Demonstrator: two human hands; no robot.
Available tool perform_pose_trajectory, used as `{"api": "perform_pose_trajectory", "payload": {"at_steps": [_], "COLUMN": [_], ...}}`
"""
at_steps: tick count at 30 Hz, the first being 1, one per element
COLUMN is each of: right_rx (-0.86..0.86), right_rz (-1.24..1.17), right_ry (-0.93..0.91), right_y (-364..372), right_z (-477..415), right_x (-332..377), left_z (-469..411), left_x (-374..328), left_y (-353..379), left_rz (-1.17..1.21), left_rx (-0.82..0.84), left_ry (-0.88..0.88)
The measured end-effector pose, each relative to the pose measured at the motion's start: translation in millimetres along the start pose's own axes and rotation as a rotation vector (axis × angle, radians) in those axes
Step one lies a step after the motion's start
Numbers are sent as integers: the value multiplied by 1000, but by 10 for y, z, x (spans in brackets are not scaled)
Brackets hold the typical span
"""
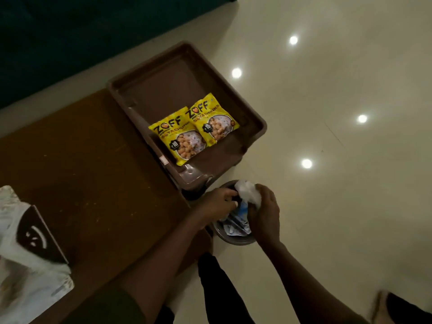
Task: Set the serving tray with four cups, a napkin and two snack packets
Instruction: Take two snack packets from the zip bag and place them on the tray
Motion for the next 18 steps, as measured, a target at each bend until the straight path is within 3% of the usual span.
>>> {"api": "perform_pose_trajectory", "payload": {"at_steps": [4, 12, 18], "right_rx": [14, 196, 115], "right_rz": [35, 241, 116], "right_ry": [242, 250, 247], "right_y": [124, 498, 423], "right_z": [-198, -236, -419], "right_x": [-474, -844, -772], "left_z": [-79, 12, -4], "left_x": [156, 200, 42], "left_y": [-41, -189, -292], "left_rz": [142, 228, 348], "left_rx": [-66, -106, -197], "left_ry": [-132, -188, -102]}}
Point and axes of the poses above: each hand's wrist, its own z-axis away from the middle knuckle, its own y-axis out of the palm, x = y × z, the point moved 6 cm from there along -z, towards the middle knuckle, and after that the axes turned 9 degrees about -x, right-handed, at the moved point
